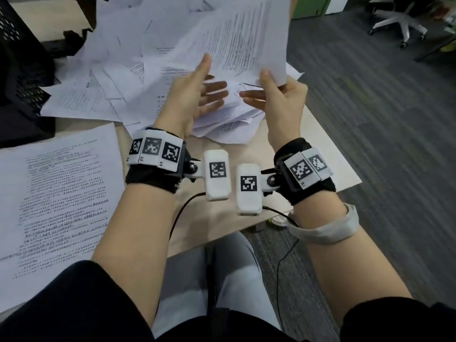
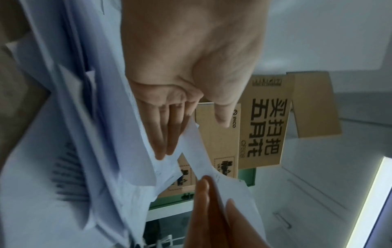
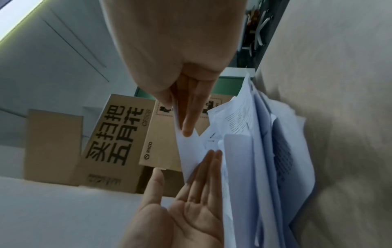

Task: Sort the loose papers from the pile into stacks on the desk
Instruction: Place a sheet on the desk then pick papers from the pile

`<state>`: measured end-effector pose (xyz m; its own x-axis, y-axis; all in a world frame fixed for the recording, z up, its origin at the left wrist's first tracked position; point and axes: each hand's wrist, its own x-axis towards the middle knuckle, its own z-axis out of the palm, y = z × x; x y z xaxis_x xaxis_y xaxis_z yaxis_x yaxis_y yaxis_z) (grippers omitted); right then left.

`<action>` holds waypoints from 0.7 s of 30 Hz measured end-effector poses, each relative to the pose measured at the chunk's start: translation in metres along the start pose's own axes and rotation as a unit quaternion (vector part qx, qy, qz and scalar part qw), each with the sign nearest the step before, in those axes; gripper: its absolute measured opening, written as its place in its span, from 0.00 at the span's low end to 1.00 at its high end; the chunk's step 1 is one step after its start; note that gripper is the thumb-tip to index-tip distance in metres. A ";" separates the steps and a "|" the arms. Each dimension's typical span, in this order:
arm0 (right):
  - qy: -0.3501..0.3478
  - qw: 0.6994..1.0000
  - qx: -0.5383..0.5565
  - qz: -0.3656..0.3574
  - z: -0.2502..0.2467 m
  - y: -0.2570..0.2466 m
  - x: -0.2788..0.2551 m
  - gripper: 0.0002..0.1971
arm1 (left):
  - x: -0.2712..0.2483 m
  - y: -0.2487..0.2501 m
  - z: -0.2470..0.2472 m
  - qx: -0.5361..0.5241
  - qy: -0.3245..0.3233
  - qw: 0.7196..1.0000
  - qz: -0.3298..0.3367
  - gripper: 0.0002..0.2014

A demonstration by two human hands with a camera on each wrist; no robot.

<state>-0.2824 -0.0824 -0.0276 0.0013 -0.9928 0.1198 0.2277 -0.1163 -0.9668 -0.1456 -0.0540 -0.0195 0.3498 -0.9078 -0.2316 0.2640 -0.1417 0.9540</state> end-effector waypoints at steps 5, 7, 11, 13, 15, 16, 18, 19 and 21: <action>-0.098 0.995 -0.032 -0.010 0.016 -0.011 -0.017 0.02 | -0.009 0.012 -0.018 -0.068 0.070 0.991 0.093 0.04; -0.128 0.991 -0.043 -0.014 0.019 -0.010 -0.021 0.10 | -0.013 0.015 -0.027 -0.056 0.114 0.984 0.127 0.08; -0.142 0.984 -0.103 0.023 0.023 0.004 -0.020 0.31 | -0.018 0.017 -0.049 -0.050 0.207 0.959 0.185 0.14; -0.099 0.982 -0.157 0.041 0.024 0.016 -0.014 0.33 | -0.017 0.015 -0.065 -0.028 0.261 0.943 0.205 0.13; -0.055 0.976 -0.205 0.052 0.025 0.027 -0.008 0.30 | -0.018 0.013 -0.079 -0.007 0.307 0.926 0.219 0.11; -0.040 0.971 -0.229 0.054 0.025 0.031 -0.006 0.28 | -0.019 0.012 -0.083 0.003 0.320 0.921 0.222 0.11; -0.015 0.963 -0.262 0.069 0.028 0.036 -0.003 0.24 | -0.021 0.012 -0.091 0.021 0.326 0.918 0.225 0.13; -0.002 0.959 -0.270 0.084 0.028 0.038 -0.001 0.24 | -0.022 0.012 -0.094 0.031 0.322 0.919 0.225 0.13; 0.018 0.959 -0.261 0.113 0.029 0.043 0.002 0.24 | -0.028 0.011 -0.099 0.051 0.310 0.925 0.213 0.13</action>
<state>-0.2448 -0.0888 -0.0621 -0.0419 -0.9937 -0.1041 -0.2921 0.1118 -0.9498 -0.0632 0.0090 -0.0212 0.8589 -0.4942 0.1345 -0.0912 0.1109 0.9896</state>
